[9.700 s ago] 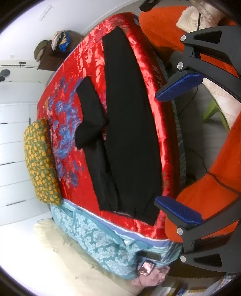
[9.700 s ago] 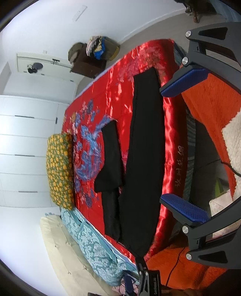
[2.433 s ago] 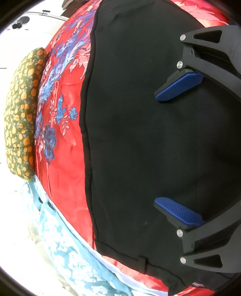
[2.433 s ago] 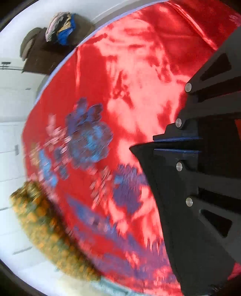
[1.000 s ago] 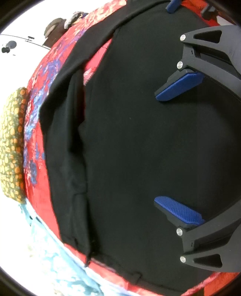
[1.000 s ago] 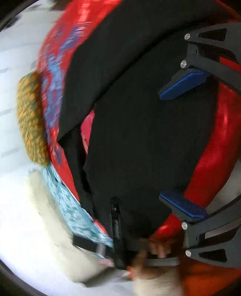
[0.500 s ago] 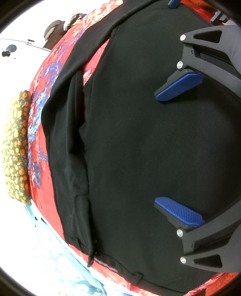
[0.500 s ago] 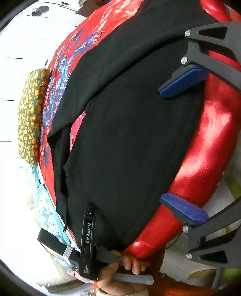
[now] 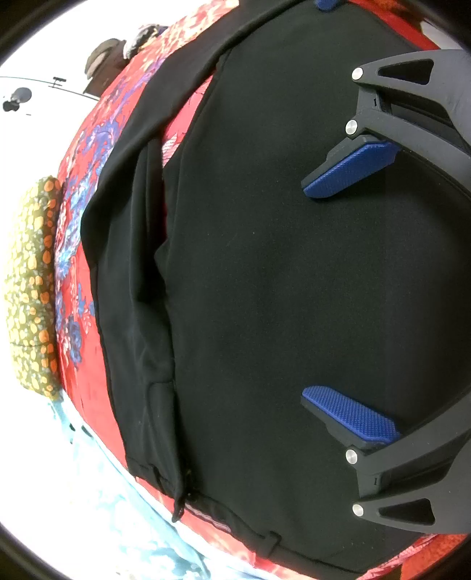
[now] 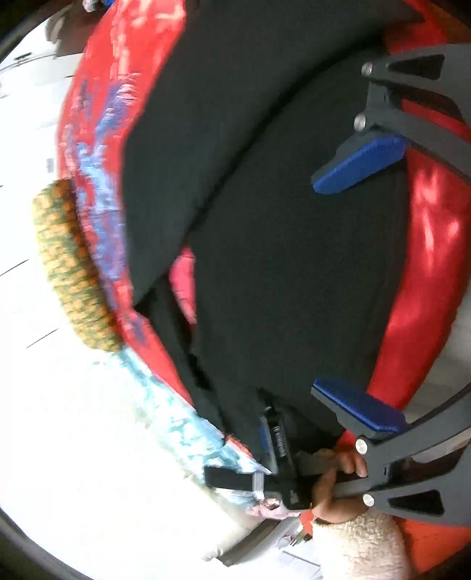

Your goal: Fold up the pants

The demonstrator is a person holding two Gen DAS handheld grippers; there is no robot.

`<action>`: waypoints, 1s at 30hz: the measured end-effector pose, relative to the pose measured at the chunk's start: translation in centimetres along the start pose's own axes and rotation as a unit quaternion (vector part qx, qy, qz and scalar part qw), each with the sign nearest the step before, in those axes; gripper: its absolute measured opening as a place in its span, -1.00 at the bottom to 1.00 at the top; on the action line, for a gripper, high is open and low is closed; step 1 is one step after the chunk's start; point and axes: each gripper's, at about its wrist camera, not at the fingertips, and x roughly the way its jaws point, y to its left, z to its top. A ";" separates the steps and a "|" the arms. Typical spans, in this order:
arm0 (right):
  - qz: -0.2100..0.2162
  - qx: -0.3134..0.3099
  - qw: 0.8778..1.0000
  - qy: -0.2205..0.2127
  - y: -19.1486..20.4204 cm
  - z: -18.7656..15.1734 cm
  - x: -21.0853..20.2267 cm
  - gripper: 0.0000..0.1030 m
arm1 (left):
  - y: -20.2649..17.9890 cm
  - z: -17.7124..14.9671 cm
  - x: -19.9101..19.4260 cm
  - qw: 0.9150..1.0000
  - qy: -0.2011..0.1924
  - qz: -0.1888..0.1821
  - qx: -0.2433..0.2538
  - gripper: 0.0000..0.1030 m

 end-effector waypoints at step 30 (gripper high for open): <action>-0.006 0.418 0.893 -0.163 -20.8 -1.9 -11.4 0.63 | -0.1 -0.2 0.1 1.000 -0.011 0.014 0.000 0.99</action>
